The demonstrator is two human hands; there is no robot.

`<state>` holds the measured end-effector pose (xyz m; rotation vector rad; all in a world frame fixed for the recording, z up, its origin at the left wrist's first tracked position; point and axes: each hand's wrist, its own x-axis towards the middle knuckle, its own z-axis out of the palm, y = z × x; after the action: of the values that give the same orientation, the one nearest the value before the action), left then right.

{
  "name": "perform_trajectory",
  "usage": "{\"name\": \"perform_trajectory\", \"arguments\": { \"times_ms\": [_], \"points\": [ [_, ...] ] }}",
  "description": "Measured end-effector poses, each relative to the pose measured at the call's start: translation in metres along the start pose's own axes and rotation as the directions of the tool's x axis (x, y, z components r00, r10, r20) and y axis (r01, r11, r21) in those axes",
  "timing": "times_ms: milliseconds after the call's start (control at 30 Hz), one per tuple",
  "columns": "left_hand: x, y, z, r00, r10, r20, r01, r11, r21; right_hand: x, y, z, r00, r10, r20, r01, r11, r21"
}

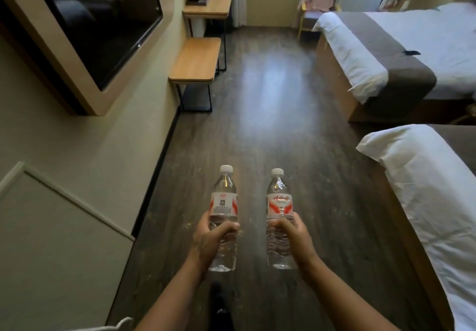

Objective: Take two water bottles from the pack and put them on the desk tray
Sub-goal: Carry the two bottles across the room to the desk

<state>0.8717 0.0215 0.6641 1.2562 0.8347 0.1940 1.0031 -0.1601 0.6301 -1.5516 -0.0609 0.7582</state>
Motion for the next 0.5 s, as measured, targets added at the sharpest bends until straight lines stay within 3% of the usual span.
{"name": "perform_trajectory", "arguments": {
  "times_ms": [267,500],
  "points": [
    [0.233,0.091,0.014,0.997,-0.010,0.077,0.004,0.998,0.067,0.220,-0.081,0.025,0.998,-0.018,-0.065,0.015,0.999,-0.047],
    [0.407,0.215,0.040,0.989,0.006,0.145,-0.028,0.988,0.150,0.382,-0.181,0.038,0.991,-0.015,-0.134,0.021,0.999,0.043]
  ]
}}
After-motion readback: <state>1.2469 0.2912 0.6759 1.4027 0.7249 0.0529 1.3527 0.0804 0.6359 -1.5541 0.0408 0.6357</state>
